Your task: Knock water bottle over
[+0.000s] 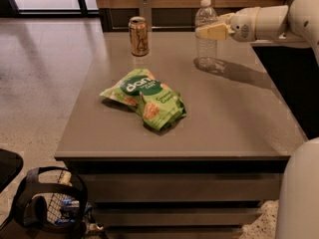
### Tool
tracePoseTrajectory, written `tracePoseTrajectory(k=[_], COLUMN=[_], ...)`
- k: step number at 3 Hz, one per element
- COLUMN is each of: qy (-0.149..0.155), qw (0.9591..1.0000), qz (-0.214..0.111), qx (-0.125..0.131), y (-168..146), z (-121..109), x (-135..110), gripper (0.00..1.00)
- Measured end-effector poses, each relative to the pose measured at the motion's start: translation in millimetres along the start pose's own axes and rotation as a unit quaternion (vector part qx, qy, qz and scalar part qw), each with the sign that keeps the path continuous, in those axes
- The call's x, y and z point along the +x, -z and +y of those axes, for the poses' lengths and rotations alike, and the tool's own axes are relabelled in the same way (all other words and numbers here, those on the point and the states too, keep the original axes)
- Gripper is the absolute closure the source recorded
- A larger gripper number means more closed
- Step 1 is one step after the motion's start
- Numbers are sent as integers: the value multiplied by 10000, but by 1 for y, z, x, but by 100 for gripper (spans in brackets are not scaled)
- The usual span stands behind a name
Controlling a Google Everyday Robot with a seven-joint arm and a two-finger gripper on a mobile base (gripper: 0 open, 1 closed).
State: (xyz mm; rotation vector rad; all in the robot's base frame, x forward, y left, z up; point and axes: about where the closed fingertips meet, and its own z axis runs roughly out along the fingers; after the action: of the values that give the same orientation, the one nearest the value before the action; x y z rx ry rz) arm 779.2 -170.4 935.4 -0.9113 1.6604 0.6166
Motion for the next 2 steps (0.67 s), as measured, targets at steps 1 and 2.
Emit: tracePoseTrajectory(k=[1,2], qy=[202,274], qw=[9967,9914], qz=[788,1276], qx=[15,107], y=[25,44], z=[-2,-2], x=[1,7], gripper=[100,100])
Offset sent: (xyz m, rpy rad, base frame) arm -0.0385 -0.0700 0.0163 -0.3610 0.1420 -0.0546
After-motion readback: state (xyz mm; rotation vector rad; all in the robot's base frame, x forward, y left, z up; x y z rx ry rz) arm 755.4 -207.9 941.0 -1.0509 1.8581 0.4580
